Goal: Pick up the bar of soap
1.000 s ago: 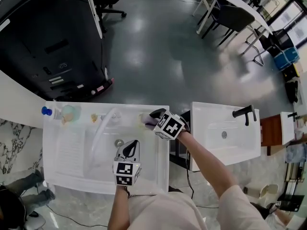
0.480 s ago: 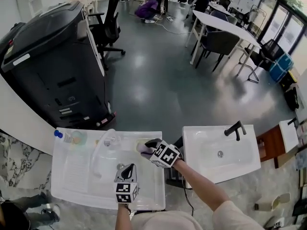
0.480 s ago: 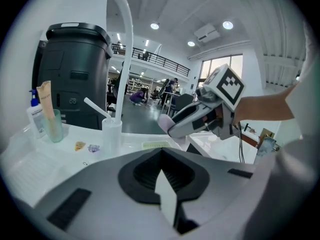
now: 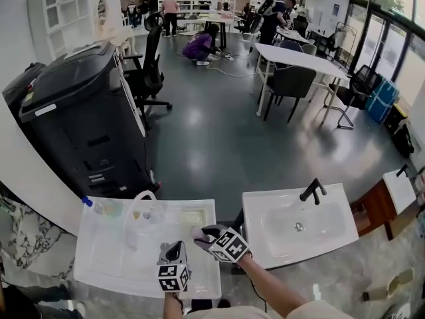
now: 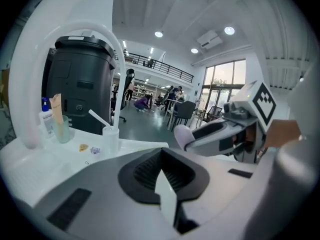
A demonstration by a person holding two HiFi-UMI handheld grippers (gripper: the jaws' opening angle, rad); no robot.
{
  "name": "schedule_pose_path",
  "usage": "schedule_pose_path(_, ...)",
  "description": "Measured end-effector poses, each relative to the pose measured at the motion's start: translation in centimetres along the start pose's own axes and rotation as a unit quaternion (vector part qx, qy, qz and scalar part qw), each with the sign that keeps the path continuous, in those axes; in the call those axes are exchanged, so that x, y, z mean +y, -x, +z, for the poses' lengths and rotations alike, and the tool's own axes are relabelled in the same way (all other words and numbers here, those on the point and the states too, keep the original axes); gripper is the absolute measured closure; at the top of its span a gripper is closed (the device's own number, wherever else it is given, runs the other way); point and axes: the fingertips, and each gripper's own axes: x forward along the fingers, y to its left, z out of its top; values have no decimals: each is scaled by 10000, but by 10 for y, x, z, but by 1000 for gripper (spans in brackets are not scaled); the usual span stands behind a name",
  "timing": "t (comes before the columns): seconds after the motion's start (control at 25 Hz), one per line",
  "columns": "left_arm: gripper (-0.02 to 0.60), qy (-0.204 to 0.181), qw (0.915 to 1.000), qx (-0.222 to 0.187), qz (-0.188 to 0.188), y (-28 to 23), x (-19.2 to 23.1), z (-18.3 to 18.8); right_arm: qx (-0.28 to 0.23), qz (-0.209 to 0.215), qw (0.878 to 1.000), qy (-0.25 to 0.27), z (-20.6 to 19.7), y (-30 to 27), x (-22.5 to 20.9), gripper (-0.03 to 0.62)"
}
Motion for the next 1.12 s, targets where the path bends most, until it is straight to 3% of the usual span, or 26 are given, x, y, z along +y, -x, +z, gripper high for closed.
schedule_pose_path(0.2, 575, -50, 9998, -107, 127, 11, -12, 1, -546, -55, 9969, -558, -13, 30, 17, 410)
schedule_pose_path(0.48, 575, -211, 9994, -219, 175, 27, -29, 11, -925, -249, 9925, -758, -26, 59, 25, 410)
schedule_pose_path(0.72, 575, -201, 9993, -167, 276, 47, -38, -8, -1157, -384, 9869, -1060, -47, 69, 33, 410)
schedule_pose_path(0.92, 575, -279, 9991, -126, 281, 60, -48, -20, -1624, -218, 9760, -1436, -46, 78, 51, 410)
schedule_pose_path(1.12, 575, -281, 9986, -213, 391, 76, -53, -22, -1761, -115, 9738, -1436, -50, 80, 71, 410)
